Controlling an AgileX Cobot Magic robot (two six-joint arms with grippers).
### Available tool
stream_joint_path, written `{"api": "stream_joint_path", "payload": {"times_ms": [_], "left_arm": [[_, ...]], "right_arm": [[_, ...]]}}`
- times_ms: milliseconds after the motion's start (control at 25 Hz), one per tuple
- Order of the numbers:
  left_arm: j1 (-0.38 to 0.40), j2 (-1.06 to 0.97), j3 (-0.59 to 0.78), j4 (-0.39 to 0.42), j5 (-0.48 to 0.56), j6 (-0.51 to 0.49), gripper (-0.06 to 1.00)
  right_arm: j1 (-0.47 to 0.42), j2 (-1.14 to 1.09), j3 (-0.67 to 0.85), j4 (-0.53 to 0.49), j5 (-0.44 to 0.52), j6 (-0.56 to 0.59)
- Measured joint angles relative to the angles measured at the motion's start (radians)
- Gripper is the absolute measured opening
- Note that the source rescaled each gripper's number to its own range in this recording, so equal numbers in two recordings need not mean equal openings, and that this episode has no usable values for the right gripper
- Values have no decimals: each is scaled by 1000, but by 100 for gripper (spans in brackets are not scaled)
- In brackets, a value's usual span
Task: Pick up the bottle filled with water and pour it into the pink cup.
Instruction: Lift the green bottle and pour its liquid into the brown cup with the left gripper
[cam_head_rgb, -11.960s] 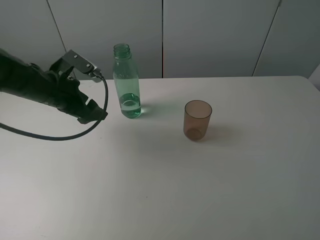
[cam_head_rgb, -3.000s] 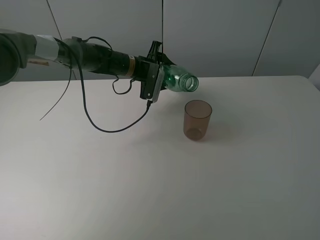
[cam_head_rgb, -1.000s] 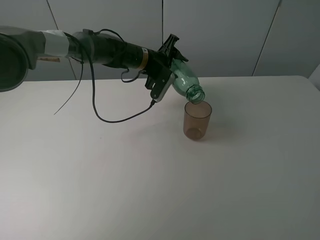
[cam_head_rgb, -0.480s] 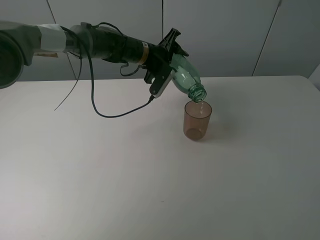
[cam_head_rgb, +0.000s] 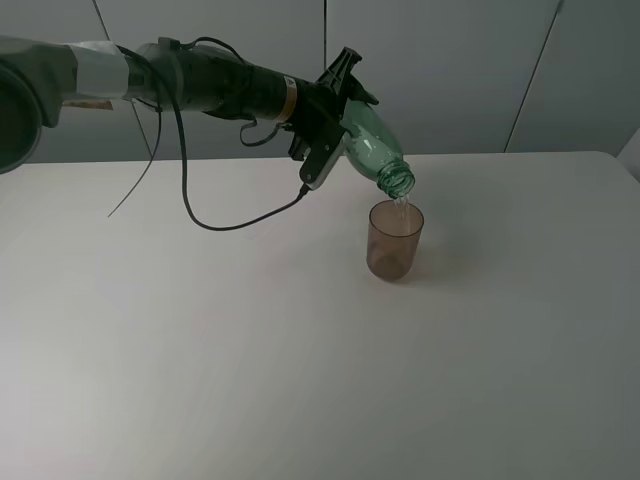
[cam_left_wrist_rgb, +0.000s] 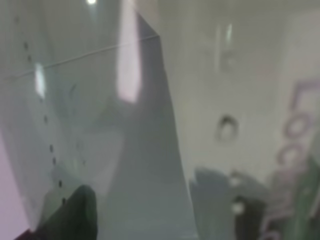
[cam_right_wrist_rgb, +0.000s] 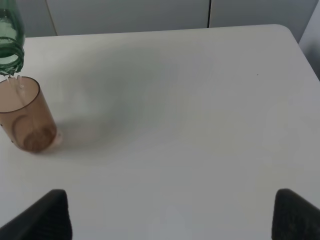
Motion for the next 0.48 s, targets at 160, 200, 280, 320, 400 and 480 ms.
{"api": "stream_joint_path", "payload": {"times_ms": [160,200,280,320,400,480], "left_arm": [[0,-2,-2,0,0,0,1],[0,-2,-2,0,0,2,1],[0,-2,-2,0,0,4,1],[0,-2,-2,0,0,6,1],[0,-2,-2,0,0,8,1],[0,-2,-2,0,0,17,1]], "right_arm": [[0,0,0,0,0,0],[0,0,0,0,0,0],[0,0,0,0,0,0],[0,0,0,0,0,0],[0,0,0,0,0,0],[0,0,0,0,0,0]]}}
